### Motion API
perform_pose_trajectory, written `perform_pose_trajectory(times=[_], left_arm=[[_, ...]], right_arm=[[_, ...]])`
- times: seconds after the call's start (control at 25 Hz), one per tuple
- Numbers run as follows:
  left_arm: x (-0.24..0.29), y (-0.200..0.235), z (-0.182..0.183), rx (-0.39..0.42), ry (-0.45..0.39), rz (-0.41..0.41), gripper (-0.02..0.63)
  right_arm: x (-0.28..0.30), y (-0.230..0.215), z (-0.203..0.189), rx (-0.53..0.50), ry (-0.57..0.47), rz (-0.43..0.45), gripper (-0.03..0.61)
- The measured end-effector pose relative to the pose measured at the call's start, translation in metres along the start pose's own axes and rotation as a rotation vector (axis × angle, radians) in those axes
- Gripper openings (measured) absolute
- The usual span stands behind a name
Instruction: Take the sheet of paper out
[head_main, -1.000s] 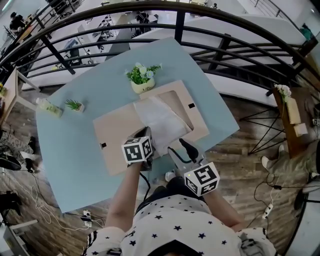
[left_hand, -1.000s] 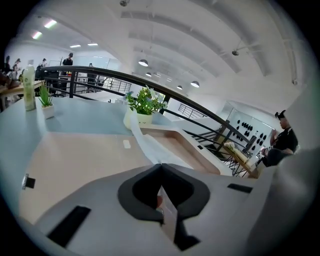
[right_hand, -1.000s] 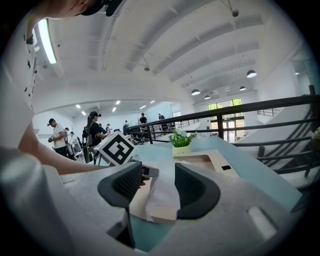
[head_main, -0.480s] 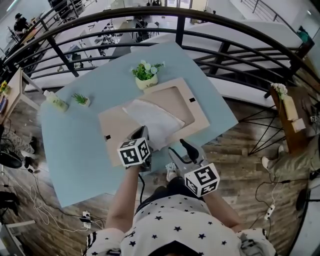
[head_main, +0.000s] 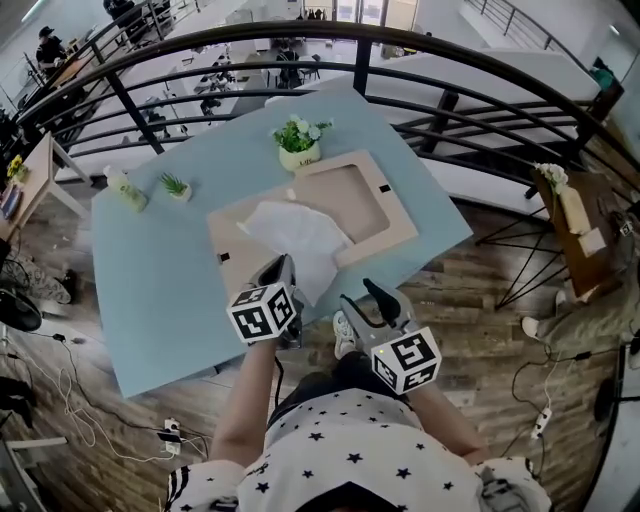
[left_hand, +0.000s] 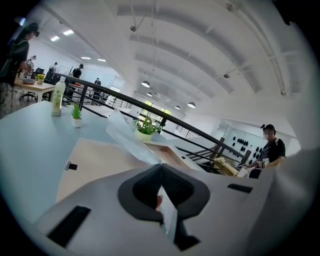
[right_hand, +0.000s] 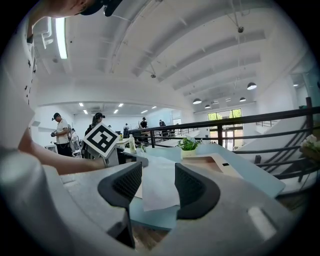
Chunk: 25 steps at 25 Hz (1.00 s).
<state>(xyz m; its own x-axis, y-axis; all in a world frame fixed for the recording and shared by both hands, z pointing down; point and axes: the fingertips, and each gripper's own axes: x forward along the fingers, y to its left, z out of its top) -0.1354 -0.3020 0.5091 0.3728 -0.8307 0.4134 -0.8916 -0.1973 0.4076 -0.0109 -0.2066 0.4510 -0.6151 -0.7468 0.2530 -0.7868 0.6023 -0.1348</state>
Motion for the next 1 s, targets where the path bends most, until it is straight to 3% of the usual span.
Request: perform_pose_trajectory(times=[0.32, 0.8, 1.0], left_arm=[[-0.064, -0.019, -0.002, 0.015, -0.059, -0.033, 0.003], [-0.142, -0.051, -0.015, 0.024, -0.125, -0.098, 0.003], [-0.166, -0.065, -0.017, 0.011, -0.153, -0.126, 0.003]], right_arm=[[-0.034, 0.031, -0.001, -0.030, -0.027, -0.033, 0.171], [-0.077, 0.057, -0.011, -0.043, -0.042, -0.111, 0.018], [-0.091, 0.061, -0.010, -0.044, -0.051, -0.120, 0.006]])
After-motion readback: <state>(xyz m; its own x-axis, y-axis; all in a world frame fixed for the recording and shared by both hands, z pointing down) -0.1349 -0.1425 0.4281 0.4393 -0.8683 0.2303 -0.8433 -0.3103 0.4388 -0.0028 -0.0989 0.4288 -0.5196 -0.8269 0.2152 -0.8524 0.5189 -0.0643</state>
